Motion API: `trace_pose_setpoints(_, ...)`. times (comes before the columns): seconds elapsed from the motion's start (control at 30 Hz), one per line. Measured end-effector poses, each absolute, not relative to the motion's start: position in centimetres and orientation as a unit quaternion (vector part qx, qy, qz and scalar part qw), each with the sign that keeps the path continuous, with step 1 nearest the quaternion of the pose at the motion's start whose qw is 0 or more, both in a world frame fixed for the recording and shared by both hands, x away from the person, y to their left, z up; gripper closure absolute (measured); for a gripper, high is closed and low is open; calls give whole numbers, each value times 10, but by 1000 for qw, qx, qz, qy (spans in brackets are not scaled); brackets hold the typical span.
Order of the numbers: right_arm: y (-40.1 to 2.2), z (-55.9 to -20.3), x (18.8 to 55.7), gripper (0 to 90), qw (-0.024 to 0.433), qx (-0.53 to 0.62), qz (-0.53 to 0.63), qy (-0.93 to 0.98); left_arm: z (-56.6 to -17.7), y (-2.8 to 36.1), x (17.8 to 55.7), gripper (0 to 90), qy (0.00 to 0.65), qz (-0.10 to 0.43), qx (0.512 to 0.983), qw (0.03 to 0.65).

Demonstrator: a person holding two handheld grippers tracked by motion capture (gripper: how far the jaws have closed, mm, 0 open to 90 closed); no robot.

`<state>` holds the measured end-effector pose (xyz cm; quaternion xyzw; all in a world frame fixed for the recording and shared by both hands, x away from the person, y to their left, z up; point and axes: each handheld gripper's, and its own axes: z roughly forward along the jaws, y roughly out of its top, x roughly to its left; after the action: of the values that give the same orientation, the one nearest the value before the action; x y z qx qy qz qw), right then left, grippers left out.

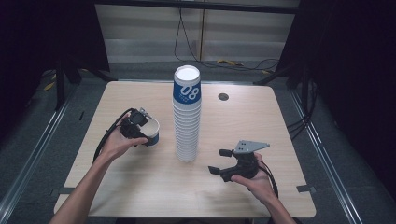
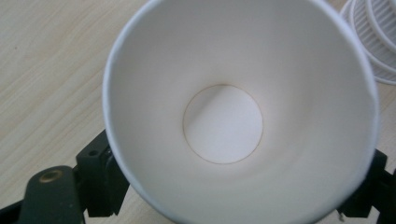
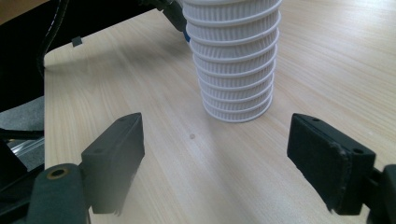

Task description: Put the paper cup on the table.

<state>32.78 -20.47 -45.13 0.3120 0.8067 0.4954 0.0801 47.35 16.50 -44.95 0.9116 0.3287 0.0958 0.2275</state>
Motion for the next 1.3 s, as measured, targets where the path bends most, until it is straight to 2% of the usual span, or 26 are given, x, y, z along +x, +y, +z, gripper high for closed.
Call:
trace_pose_setpoints(0.2,-204,-451,327,190,78,310,493,809,-451,185,470,159,331,89,903,259)
trace_pose_setpoints(0.43,-202,-452,327,190,74,309,490,811,-456,191,463,165,320,107,906,256)
trace_pose_setpoints(0.83,-210,-449,327,191,92,324,498,799,-461,215,441,165,342,102,889,288)
trace_pose_setpoints(0.97,-209,-449,327,188,92,325,498,799,-456,222,431,162,355,93,875,316)
trace_pose_setpoints(1.13,-210,-449,328,181,92,326,494,801,-451,221,416,160,338,97,873,338)
trace_pose_setpoints(1.3,-214,-447,324,178,109,326,487,803,-446,226,396,161,347,103,855,372)
